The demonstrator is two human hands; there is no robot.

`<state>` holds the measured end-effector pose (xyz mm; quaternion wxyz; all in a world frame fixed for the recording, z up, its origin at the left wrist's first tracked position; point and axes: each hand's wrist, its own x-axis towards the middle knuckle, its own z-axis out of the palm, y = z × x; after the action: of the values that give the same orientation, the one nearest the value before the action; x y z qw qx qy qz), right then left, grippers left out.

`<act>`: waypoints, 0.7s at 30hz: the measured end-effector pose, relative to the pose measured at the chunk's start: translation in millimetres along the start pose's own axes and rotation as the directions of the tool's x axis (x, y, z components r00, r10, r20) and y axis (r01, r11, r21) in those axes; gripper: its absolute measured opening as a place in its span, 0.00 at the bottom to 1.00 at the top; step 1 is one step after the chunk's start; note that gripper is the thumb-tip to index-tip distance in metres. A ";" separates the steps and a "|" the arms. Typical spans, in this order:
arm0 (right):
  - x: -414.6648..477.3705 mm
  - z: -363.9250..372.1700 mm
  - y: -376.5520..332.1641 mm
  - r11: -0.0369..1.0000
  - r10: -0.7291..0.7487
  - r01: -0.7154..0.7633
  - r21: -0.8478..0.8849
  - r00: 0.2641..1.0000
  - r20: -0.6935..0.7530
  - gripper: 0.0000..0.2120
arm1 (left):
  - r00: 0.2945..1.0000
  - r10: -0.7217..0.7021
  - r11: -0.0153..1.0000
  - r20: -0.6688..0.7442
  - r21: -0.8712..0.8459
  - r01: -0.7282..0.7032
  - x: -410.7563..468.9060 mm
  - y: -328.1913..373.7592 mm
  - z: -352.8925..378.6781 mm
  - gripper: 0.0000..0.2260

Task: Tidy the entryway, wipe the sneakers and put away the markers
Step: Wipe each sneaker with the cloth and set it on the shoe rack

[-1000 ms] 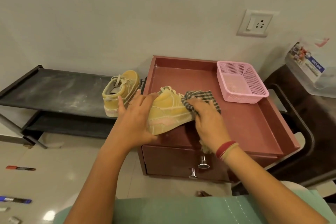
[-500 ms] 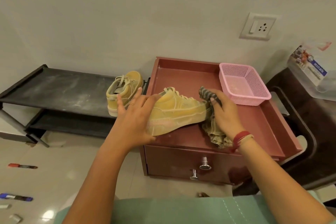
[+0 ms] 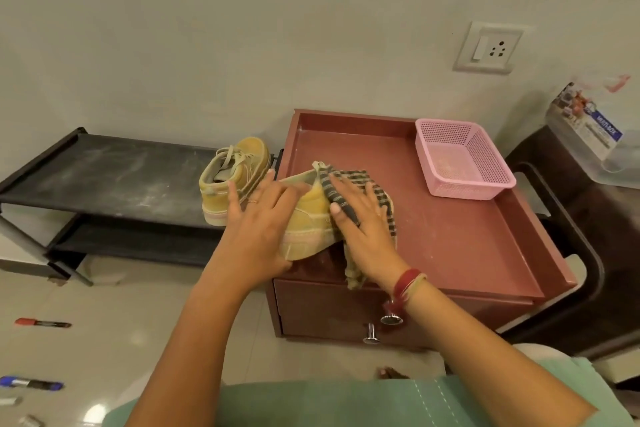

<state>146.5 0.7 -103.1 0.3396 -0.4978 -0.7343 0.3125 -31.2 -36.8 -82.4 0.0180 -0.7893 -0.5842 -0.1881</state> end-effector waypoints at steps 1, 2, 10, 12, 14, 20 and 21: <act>-7.4 4.8 -4.5 0.997 -0.072 0.071 0.023 0.997 0.042 0.20 | 1.000 -0.012 1.000 0.004 -0.027 0.012 0.0 -1.4 -0.4 0.41; -13.5 7.1 -5.6 0.989 -0.150 0.149 0.022 0.985 0.089 0.20 | 1.000 -0.023 0.998 0.009 -0.052 0.024 -0.1 -3.3 -1.2 0.40; 10.5 -8.7 14.0 0.998 0.060 -0.059 -0.028 0.998 0.025 0.28 | 0.995 -0.019 0.993 0.102 -0.110 0.030 0.5 -6.6 -4.3 0.45; -3.6 -3.5 6.7 0.997 -0.067 0.069 -0.015 0.991 0.116 0.19 | 0.994 -0.029 0.993 0.102 -0.107 0.040 0.8 -8.0 -4.2 0.46; 5.5 -13.5 15.5 0.996 -0.035 0.044 -0.073 0.992 0.122 0.20 | 0.993 -0.031 0.993 0.115 -0.107 0.044 1.1 -8.4 -5.2 0.46; 1.5 -13.6 -6.4 0.993 -0.112 0.116 -0.031 0.987 0.117 0.19 | 0.990 -0.037 0.987 0.137 -0.149 0.058 3.3 -7.4 -5.7 0.46; -6.9 -9.4 -14.7 0.977 -0.212 0.212 0.016 0.964 0.159 0.19 | 0.987 -0.051 0.985 0.150 -0.156 0.075 3.5 -8.1 -6.3 0.46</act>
<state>148.4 -9.3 -87.2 0.3106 -0.3899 -0.8085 0.3128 -39.6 -32.6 -77.0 -0.0946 -0.7809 -0.5916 -0.1770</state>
